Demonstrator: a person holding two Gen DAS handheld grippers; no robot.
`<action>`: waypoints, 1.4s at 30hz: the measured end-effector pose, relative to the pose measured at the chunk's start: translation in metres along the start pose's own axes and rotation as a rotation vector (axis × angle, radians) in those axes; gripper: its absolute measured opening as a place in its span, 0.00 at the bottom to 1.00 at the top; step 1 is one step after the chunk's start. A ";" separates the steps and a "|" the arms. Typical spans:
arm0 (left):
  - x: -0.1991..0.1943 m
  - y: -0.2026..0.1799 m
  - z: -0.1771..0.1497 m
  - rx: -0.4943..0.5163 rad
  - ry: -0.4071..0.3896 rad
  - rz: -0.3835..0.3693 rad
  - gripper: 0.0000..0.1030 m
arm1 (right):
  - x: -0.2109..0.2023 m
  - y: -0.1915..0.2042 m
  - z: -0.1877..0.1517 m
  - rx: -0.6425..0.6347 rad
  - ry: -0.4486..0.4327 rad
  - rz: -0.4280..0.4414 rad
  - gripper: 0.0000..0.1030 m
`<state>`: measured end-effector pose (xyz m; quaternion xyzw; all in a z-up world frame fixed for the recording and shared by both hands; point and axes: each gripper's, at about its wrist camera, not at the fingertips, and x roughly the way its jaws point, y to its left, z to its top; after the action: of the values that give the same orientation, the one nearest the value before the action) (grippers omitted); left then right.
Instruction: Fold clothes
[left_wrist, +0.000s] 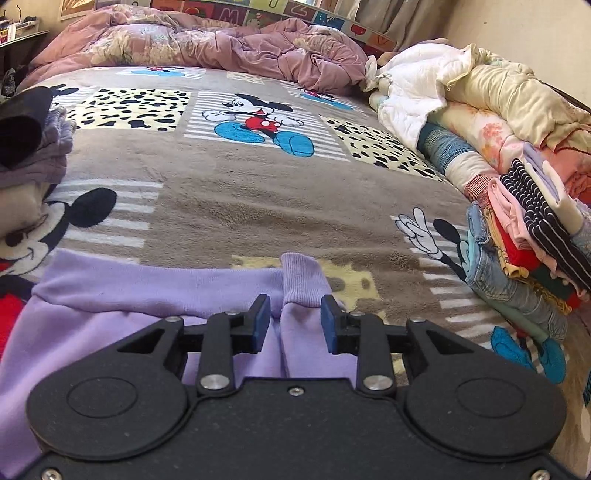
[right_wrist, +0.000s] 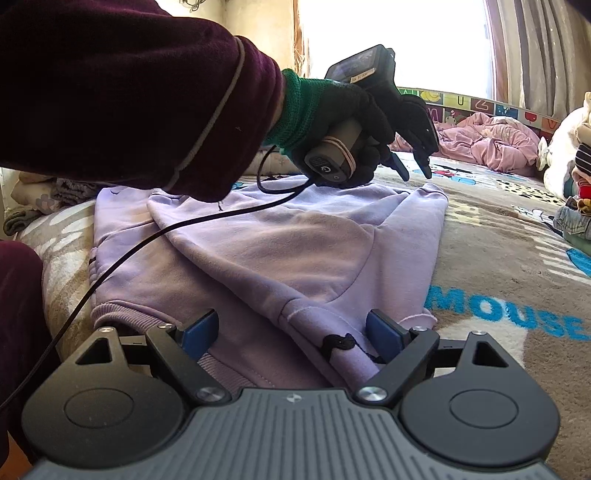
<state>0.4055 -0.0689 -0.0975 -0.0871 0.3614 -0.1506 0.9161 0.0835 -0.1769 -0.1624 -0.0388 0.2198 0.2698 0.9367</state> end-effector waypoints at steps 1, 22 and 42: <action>-0.007 0.004 -0.001 -0.005 -0.003 0.003 0.26 | -0.001 0.001 0.000 -0.004 -0.001 -0.002 0.84; -0.232 0.113 -0.098 -0.338 -0.204 0.027 0.43 | -0.027 0.007 0.004 -0.054 -0.053 -0.064 0.83; -0.236 0.188 -0.173 -0.591 -0.179 0.119 0.48 | -0.033 0.017 -0.006 -0.096 -0.029 -0.074 0.83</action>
<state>0.1624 0.1788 -0.1232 -0.3412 0.3119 0.0228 0.8864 0.0472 -0.1802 -0.1530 -0.0878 0.1917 0.2456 0.9462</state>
